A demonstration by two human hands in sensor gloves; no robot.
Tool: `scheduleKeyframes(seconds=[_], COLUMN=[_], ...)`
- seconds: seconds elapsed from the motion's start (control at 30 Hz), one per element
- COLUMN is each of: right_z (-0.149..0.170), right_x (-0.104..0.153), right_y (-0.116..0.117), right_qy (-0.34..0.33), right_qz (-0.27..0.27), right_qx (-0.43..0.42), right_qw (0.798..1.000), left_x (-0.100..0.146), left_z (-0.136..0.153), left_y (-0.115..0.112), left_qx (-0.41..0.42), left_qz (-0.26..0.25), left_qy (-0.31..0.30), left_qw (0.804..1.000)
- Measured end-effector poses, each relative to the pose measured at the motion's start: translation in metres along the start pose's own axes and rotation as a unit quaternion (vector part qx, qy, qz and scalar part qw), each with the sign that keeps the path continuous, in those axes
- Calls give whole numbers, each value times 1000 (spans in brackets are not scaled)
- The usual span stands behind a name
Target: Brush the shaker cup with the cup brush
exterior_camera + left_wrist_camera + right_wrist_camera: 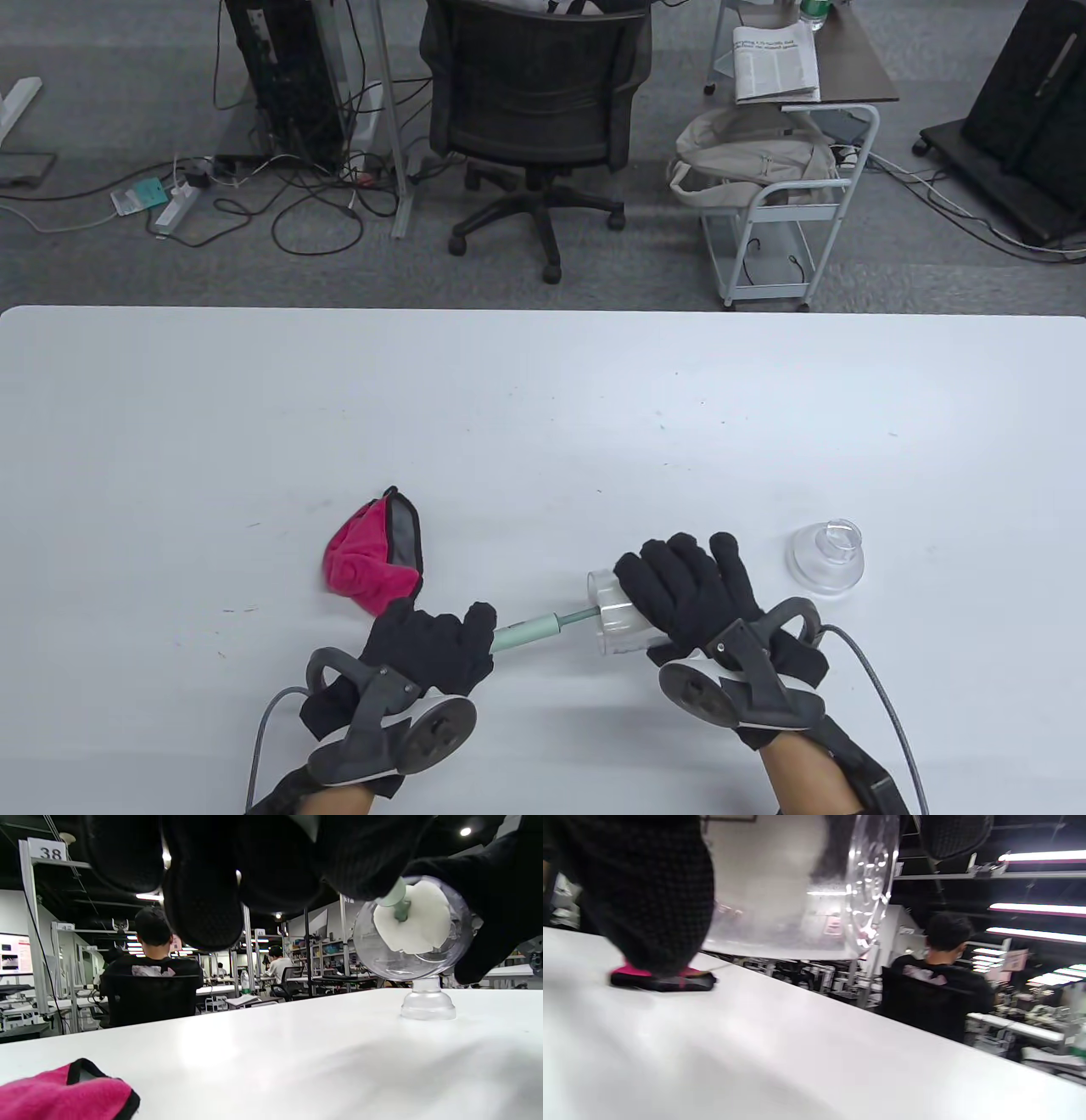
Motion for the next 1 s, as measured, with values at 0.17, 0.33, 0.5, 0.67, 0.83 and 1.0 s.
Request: scheduleKeyframes(seconds=[0.17,0.33,0.5,0.67,0.83,1.0], right_z=[-1,21,3,-8,15,20], right_x=[1,9,6,0,3,4], right_y=[-6,-3,6,9,-2,5], right_qy=[11,67,24,-3,47,53], right_qz=[66,3,-74,-25,45,-74], right_qx=[46,39,-28,5,-15,-64], right_qw=[997,997,997,1000,998,994], left_x=[-5,-1,-2,-5,-5,0], left_z=[-7,-2,-6,-7,-7,-1], left_y=[-7,3,1,-8,-5,5], left_qx=[56,39,17,35,69,24], left_qz=[38,1,1,38,30,-15], left_qy=[-22,-21,-25,-26,-26,-14], left_qw=[997,999,1000,998,997,1000])
Point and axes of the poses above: the tracker on the back of each hand, its own z axis roughly to the little-finger side, its own x axis roughly from the fingertips to the wrist, y = z × x, the point moved 2 cm from there along -x, roughly from the wrist to the fingertips
